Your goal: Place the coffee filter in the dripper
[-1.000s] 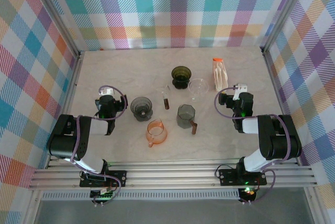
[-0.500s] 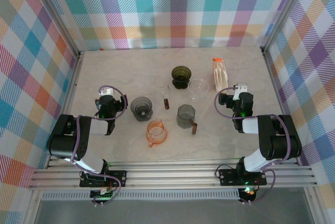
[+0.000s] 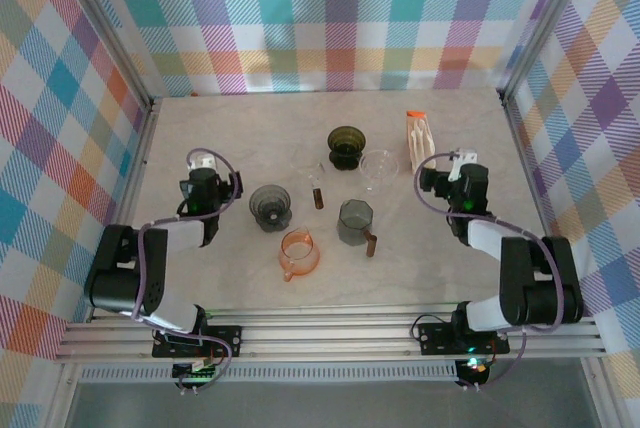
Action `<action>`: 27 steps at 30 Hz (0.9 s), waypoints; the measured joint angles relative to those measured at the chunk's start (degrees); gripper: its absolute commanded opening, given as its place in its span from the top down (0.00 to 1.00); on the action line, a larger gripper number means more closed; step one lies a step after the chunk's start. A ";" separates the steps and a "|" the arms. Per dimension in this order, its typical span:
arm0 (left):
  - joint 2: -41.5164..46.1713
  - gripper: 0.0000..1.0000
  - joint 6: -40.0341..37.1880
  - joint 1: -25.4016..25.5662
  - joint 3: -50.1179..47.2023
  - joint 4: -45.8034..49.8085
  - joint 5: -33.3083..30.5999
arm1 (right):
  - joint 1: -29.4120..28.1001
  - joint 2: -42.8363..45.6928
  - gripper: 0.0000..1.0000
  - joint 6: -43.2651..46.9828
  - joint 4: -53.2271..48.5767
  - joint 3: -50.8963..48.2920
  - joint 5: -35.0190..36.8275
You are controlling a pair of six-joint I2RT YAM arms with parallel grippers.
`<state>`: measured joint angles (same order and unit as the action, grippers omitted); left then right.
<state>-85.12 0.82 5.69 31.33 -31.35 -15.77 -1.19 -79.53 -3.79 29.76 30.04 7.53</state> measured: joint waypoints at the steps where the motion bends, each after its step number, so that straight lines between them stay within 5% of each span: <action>1: 1.33 0.00 0.22 0.00 0.44 0.92 -0.39 | 0.00 1.16 0.01 -0.57 -1.44 0.66 0.55; 7: 11.69 0.00 6.32 0.00 0.55 5.68 -4.13 | -4.11 8.70 0.01 -4.81 -11.26 3.04 8.46; 15: 16.39 0.00 40.50 -0.96 15.76 32.92 -14.16 | -4.76 13.77 0.01 -27.67 -22.10 6.97 10.49; 22: 19.87 0.01 43.76 -0.55 15.41 38.03 -1.88 | -6.60 15.85 0.01 -31.23 -25.11 6.23 2.75; 27: 21.70 0.06 43.25 5.03 16.61 43.39 7.04 | -11.96 20.28 0.01 -28.79 -30.10 6.29 -1.88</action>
<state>-63.42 44.07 10.72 47.94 12.03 -8.73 -13.15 -59.24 -32.58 -0.34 36.34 5.65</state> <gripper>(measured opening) 0.934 0.990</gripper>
